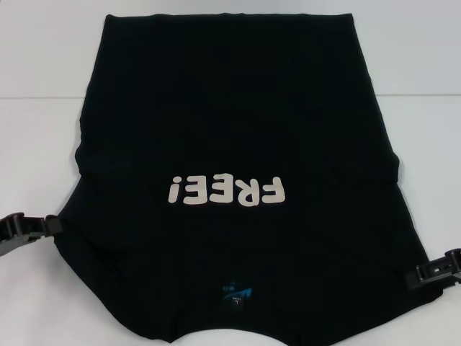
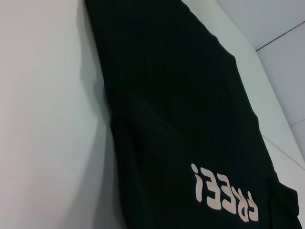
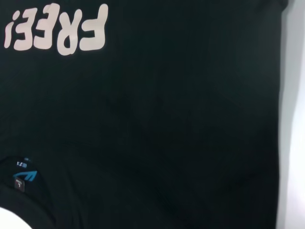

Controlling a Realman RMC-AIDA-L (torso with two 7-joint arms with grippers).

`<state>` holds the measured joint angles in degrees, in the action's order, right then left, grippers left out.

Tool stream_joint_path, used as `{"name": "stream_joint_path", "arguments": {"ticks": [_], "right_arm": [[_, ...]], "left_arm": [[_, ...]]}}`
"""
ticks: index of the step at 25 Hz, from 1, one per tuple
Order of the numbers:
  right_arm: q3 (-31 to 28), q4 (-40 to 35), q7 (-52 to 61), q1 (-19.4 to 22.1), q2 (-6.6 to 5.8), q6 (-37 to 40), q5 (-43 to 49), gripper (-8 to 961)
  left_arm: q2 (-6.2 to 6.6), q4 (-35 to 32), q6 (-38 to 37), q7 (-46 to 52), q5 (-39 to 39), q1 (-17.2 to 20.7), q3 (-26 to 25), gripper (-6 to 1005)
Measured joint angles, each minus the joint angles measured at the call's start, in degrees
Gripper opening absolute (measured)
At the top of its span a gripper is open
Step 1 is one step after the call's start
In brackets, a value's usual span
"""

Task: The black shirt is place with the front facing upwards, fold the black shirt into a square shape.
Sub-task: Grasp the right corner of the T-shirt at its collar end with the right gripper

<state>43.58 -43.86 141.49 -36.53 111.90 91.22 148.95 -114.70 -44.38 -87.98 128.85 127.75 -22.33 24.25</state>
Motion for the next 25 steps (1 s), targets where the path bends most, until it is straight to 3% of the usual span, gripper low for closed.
{"name": "stream_joint_path", "arguments": {"ticks": [17, 25], "right_arm": [[0.2, 0.5, -1.1, -2.0, 2.13, -0.1, -0.1, 849], [0.3, 2.2, -1.8, -3.4, 2.44, -0.3, 0.0, 847]], "left_arm": [[-0.09, 0.1, 0.0, 0.0, -0.1, -0.3, 0.0, 1], [-0.09, 0.1, 0.0, 0.2, -0.1, -0.5, 0.0, 0]]}}
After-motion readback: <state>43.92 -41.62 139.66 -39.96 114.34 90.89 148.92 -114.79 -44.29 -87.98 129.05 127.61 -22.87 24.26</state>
